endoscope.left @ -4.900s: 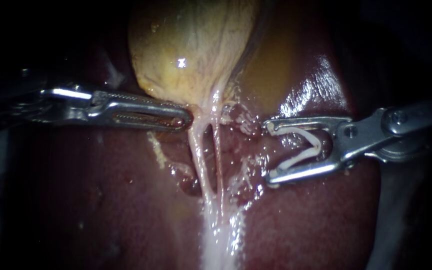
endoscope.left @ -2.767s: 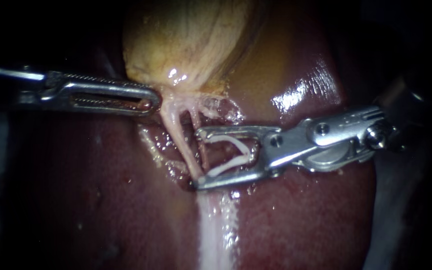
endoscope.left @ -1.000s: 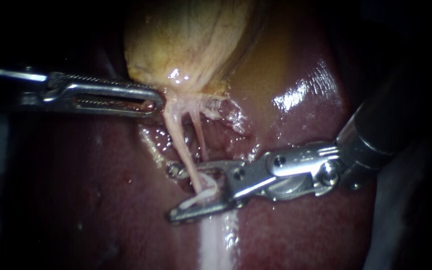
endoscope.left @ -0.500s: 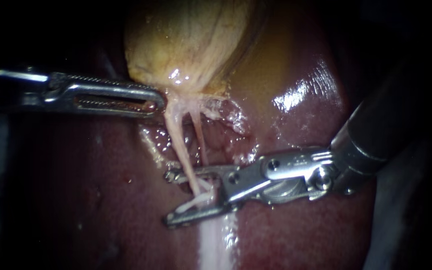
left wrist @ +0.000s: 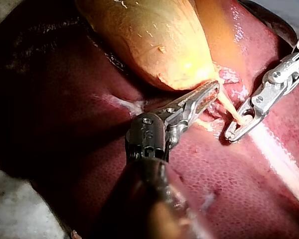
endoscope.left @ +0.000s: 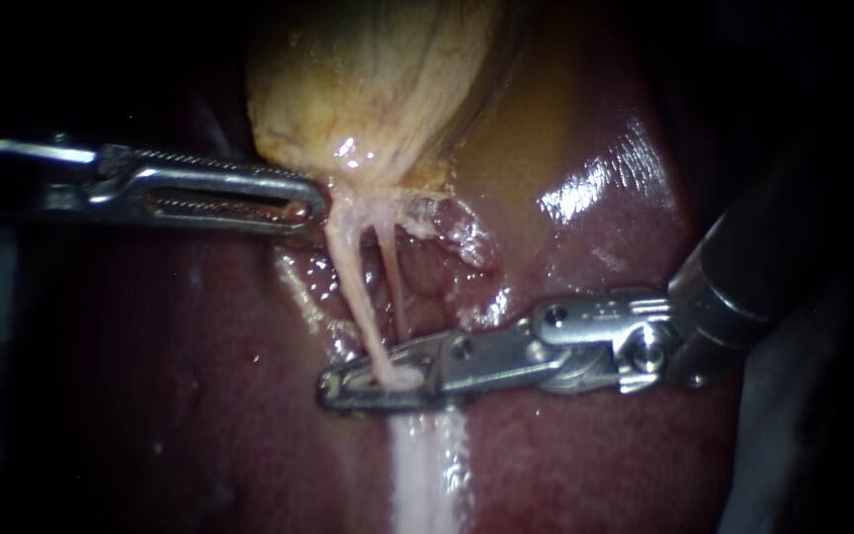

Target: Clipping first clip left tube

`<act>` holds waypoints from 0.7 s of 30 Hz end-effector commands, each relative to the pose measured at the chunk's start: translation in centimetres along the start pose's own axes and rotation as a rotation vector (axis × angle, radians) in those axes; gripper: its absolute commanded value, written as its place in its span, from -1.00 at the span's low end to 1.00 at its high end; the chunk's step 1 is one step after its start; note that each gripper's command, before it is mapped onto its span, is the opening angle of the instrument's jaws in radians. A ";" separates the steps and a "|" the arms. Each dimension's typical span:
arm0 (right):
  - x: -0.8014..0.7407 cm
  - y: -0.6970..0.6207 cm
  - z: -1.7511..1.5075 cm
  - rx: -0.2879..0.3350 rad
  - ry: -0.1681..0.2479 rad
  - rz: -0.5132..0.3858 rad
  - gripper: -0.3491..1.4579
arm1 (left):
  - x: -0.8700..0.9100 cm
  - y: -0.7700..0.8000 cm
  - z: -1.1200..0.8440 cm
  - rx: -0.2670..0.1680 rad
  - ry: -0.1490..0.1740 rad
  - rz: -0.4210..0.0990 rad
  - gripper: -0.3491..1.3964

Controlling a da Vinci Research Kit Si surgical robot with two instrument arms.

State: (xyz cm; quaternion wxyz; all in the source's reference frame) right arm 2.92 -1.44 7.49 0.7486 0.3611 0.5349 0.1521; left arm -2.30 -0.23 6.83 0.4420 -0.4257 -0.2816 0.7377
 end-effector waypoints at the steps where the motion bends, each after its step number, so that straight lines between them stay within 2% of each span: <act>1: 0.01 0.00 0.00 0.001 -0.001 0.000 -1.00 | 0.00 0.00 0.00 0.000 0.000 0.000 -1.00; 21: -0.03 0.00 0.01 0.002 -0.013 0.027 -1.00 | 0.00 -0.02 0.00 -0.001 0.000 0.000 -1.00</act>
